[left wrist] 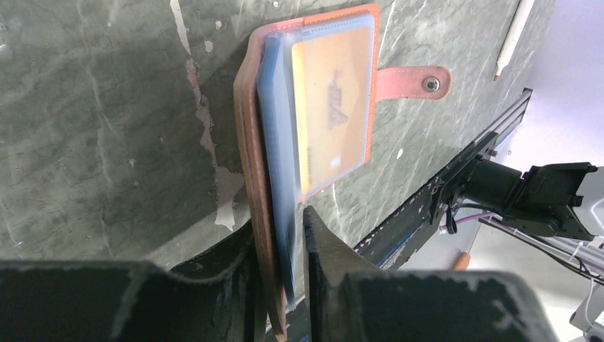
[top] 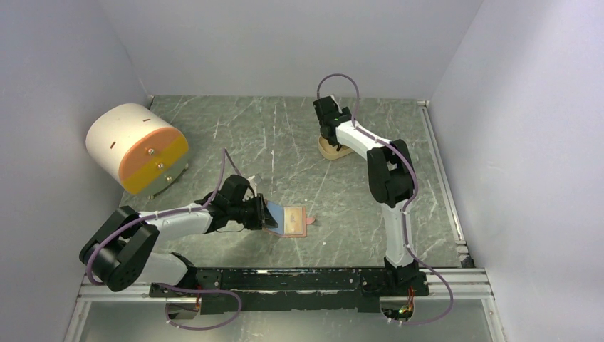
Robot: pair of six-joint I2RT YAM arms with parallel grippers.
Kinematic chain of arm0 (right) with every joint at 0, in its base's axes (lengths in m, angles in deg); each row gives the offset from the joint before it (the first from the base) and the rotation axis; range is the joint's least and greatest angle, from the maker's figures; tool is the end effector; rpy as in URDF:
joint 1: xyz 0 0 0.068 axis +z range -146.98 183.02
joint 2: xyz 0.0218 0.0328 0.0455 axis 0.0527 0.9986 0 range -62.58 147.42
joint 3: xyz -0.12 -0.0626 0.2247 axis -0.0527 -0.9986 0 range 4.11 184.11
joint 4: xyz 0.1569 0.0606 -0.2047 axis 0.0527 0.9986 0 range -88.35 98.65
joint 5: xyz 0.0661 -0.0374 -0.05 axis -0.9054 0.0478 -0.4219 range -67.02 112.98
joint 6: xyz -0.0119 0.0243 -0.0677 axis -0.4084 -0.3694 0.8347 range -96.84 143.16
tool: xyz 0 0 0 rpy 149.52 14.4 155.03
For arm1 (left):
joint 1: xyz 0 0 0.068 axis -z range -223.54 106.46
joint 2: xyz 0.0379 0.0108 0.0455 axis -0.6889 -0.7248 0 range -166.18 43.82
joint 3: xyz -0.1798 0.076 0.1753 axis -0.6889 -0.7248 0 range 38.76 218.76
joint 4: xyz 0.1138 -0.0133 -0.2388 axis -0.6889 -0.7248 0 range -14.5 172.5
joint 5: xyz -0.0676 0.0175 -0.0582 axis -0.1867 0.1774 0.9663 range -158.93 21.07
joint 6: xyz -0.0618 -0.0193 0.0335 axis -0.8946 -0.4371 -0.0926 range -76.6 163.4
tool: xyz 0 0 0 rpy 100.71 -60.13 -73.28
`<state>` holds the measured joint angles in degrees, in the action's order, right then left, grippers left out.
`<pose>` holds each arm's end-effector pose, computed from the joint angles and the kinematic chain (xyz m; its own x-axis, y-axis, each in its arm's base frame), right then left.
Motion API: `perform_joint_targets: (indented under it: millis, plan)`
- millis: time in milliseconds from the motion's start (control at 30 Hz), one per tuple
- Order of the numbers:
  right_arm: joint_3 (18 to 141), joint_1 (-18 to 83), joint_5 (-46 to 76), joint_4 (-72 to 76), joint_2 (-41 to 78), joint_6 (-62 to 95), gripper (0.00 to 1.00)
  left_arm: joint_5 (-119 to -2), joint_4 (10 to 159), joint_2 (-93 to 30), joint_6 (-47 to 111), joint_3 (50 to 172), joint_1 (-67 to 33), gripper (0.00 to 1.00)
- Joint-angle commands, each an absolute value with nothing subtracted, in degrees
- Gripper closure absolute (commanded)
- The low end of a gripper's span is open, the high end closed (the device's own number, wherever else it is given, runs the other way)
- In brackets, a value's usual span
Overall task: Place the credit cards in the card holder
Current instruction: Pick up the credit card from the storage box.
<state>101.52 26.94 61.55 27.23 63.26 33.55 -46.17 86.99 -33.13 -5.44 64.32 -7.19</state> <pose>0.4604 0.1628 0.1548 -0.7308 -0.4784 -0.4869 -0.1158 0.7899 -0.6022 0.1904 -0.1692 0.1085 -0.9589 -0.1563 -0.2370 0.0571 0.7115 -0.7003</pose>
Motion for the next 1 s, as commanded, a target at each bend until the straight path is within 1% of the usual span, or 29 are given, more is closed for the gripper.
perform_joint_targets:
  millis: [0, 200, 500, 867, 967]
  plan:
    - [103.3, 26.4, 64.5, 27.7, 63.6, 34.1, 0.38, -45.9, 87.3, -31.4, -4.7, 65.2, -7.5, 0.73]
    - [103.7, 26.4, 65.2, 28.4, 62.4, 33.8, 0.47, -46.1, 87.6, -30.8, -4.8, 64.5, -7.5, 0.73]
    - [103.7, 26.4, 64.8, 28.9, 61.7, 32.2, 0.51, -46.5, 87.7, -29.0, -5.8, 63.3, -7.5, 0.73]
    - [103.8, 26.4, 63.8, 28.9, 60.8, 31.5, 0.60, -46.5, 88.0, -27.5, -6.4, 62.2, -7.5, 0.73]
    - [104.1, 26.3, 61.3, 29.4, 61.0, 31.4, 0.63, -46.5, 87.9, -27.4, -6.5, 62.0, -7.5, 0.73]
